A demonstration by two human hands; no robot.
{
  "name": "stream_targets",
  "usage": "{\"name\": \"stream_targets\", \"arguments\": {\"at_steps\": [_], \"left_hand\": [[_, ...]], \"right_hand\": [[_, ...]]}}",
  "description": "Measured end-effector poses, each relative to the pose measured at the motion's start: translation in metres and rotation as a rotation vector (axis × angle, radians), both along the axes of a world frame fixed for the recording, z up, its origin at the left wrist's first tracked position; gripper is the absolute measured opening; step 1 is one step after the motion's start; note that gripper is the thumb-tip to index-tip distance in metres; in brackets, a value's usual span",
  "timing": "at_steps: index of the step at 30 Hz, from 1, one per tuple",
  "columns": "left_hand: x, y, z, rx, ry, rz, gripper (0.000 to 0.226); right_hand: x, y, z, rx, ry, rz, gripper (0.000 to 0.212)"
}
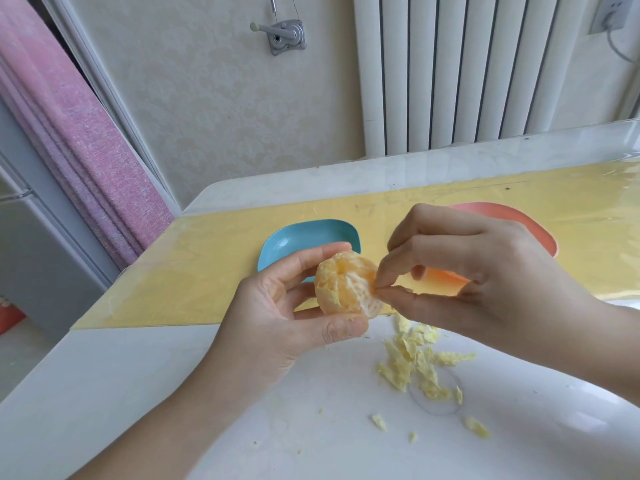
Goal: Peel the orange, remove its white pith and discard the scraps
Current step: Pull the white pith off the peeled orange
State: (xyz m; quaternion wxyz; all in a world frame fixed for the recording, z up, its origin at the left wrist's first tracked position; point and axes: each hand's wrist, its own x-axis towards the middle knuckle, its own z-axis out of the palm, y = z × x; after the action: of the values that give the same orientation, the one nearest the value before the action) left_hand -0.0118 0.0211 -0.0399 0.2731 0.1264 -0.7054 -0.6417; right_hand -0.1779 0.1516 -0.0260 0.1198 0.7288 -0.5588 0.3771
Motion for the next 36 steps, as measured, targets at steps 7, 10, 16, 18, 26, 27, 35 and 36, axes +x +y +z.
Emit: {"name": "stream_targets", "arguments": {"at_steps": [7, 10, 16, 18, 26, 27, 35, 36], "left_hand": [[0.0, 0.003, 0.001, -0.106, 0.081, 0.091, 0.057], [0.001, 0.006, 0.001, -0.226, 0.088, 0.173, 0.058], [0.004, 0.009, 0.002, -0.375, 0.072, 0.267, 0.057], [0.006, 0.009, 0.002, -0.428, 0.071, 0.287, 0.058], [0.007, 0.013, 0.005, -0.37, 0.068, 0.227, 0.058], [0.006, 0.012, 0.005, -0.292, 0.07, 0.205, 0.057], [0.002, -0.01, 0.007, 0.703, 0.105, -0.089, 0.058], [0.002, -0.01, 0.007, 0.778, 0.115, -0.092, 0.056]], "right_hand": [[0.012, -0.002, -0.001, -0.018, -0.393, -0.051, 0.009], [0.015, -0.004, -0.005, 0.015, -0.536, -0.023, 0.011], [0.019, -0.003, -0.004, 0.03, -0.559, -0.026, 0.006], [0.02, -0.002, -0.003, 0.027, -0.546, -0.028, 0.003], [0.025, 0.0, -0.001, -0.013, -0.433, -0.064, 0.014], [0.025, -0.001, -0.001, -0.015, -0.429, -0.072, 0.013], [0.008, -0.005, -0.009, 0.036, -0.325, -0.289, 0.025], [0.007, -0.005, -0.01, 0.04, -0.304, -0.312, 0.029]]}}
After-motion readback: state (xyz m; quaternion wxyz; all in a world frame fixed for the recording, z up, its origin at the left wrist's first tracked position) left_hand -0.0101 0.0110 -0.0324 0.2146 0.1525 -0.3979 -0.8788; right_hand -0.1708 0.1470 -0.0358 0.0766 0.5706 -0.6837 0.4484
